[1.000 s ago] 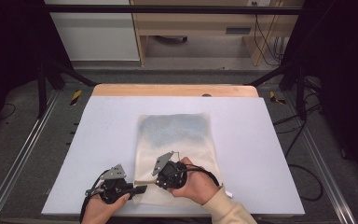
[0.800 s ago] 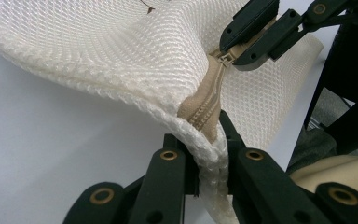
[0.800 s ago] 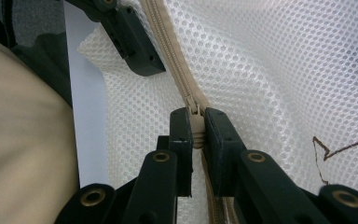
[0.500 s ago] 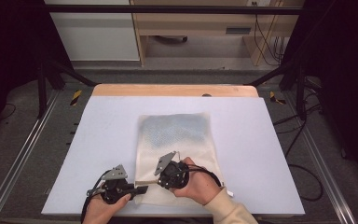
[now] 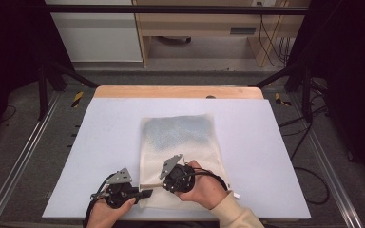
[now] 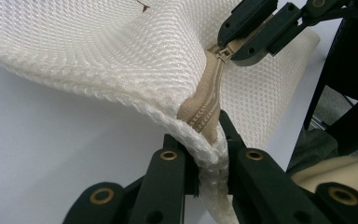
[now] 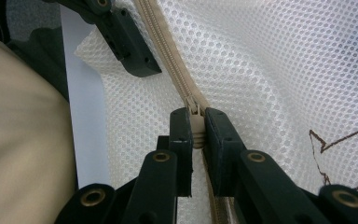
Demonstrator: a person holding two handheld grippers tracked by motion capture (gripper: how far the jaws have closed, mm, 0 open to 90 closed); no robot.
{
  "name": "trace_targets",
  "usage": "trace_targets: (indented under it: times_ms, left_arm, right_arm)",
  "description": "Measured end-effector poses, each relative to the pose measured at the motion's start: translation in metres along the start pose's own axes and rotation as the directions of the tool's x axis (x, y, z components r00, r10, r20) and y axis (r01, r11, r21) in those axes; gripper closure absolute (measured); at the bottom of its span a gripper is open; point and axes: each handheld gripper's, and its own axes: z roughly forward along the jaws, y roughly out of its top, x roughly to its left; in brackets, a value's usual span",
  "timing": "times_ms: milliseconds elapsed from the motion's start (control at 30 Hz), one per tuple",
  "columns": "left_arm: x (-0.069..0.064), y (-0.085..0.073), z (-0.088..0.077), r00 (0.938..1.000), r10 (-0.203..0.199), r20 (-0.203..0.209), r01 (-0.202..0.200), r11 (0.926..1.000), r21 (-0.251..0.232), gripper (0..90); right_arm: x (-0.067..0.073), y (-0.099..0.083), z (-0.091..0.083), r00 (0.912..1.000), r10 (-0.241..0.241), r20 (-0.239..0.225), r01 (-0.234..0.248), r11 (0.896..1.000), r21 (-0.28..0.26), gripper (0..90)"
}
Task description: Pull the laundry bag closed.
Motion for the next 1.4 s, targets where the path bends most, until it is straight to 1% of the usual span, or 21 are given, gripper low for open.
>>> trace_targets:
  times_ms: [233,367,533,800,867,967,1300,1400]
  left_arm:
    - [-0.001,0.0,0.0,1.0,0.002,0.003,-0.002,1.0,0.001,83.9]
    - [0.0,0.0,0.0,1.0,0.004,0.001,-0.004,1.0,-0.001,83.9]
    - [0.0,0.0,-0.001,1.0,0.001,0.004,-0.001,1.0,-0.003,83.9]
    - [0.0,0.0,-0.001,1.0,0.003,0.003,-0.003,1.0,-0.002,83.9]
    - [0.0,0.0,-0.002,1.0,0.003,0.002,-0.003,1.0,-0.004,83.9]
    - [0.0,0.0,-0.001,1.0,0.003,0.003,-0.003,1.0,-0.003,83.9]
    - [0.0,0.0,-0.002,1.0,0.003,0.001,-0.003,1.0,-0.007,83.9]
    - [0.001,0.0,-0.003,1.0,-0.001,0.001,0.001,0.9999,-0.01,83.9]
  right_arm:
    - [0.0,-0.004,-0.001,0.9999,0.013,0.002,-0.013,1.0,-0.009,81.9]
    - [0.0,-0.005,-0.002,0.9999,0.013,-0.003,-0.013,1.0,-0.013,82.0]
    - [0.0,-0.007,-0.002,0.9999,0.011,0.004,-0.011,1.0,-0.003,81.9]
    - [0.0,-0.009,-0.003,0.9999,0.013,-0.003,-0.013,1.0,-0.015,81.9]
    - [0.001,-0.009,-0.003,0.9999,0.011,0.004,-0.011,1.0,-0.018,81.9]
    - [0.001,-0.01,-0.004,1.0,0.009,0.002,-0.009,1.0,-0.014,81.9]
    - [0.001,-0.014,-0.006,0.9997,0.022,0.006,-0.022,1.0,-0.017,81.9]
    - [0.0,-0.016,-0.007,0.9994,0.03,0.016,-0.03,1.0,-0.009,81.9]
